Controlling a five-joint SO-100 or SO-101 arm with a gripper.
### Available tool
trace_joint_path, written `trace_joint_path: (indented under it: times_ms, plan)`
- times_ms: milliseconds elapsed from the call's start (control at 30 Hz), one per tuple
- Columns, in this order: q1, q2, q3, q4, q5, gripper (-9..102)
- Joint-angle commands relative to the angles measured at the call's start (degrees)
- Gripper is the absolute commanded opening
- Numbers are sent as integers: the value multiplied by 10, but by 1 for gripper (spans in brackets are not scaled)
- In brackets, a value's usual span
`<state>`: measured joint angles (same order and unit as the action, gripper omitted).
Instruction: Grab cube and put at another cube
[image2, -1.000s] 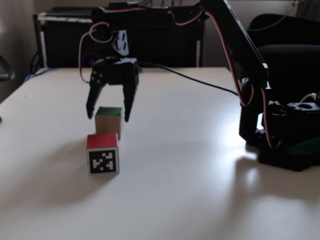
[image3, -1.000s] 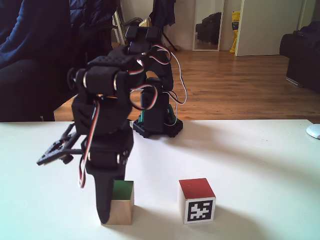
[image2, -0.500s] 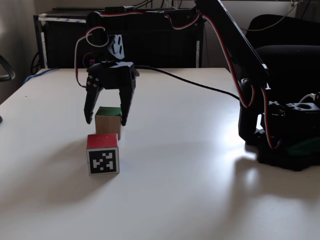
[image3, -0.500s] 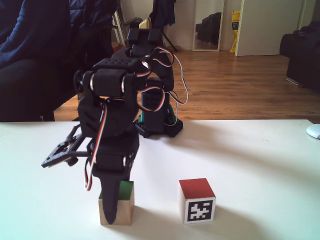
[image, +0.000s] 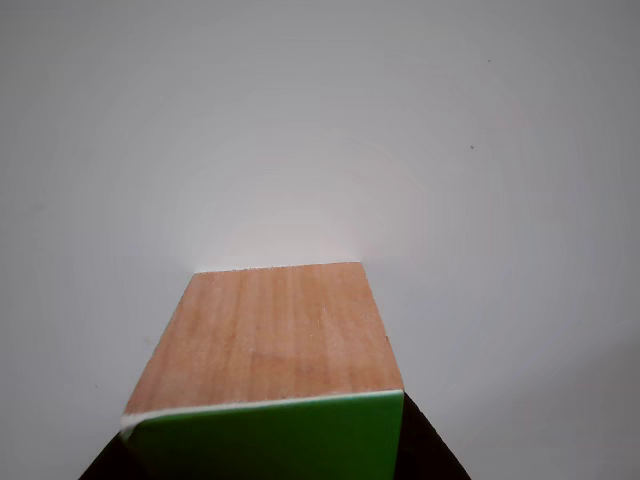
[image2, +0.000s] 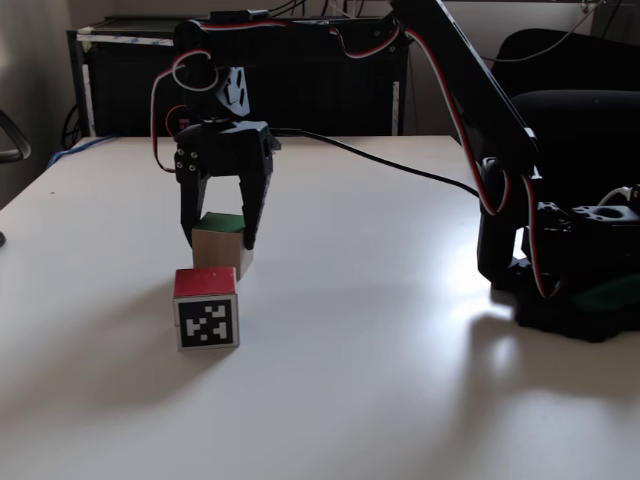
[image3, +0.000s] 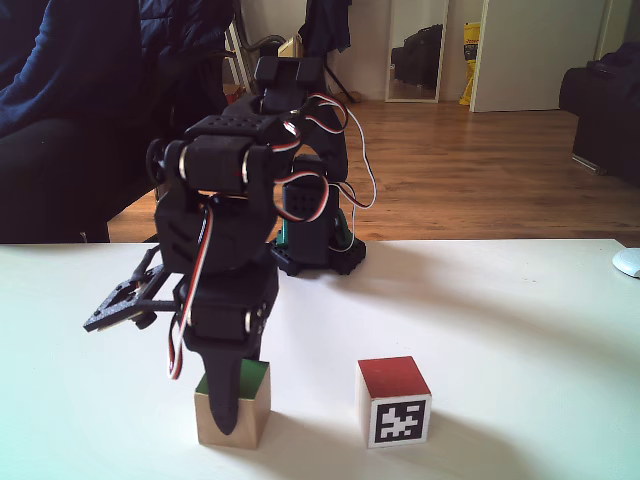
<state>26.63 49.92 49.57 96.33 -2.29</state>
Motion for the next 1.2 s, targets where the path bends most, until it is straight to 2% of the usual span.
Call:
trace_joint_path:
  times_ms: [0, 167, 367, 833, 1000, 1167]
  plan:
    - [9, 11, -30, 4, 3, 23]
    - [5, 27, -62, 41, 13, 23]
    - [-17, 109, -32, 51, 34, 21]
    - [-196, 425, 241, 24, 119, 21]
    - [-251, 425, 242, 25, 151, 21]
    - [-269, 356, 192, 29, 167, 22]
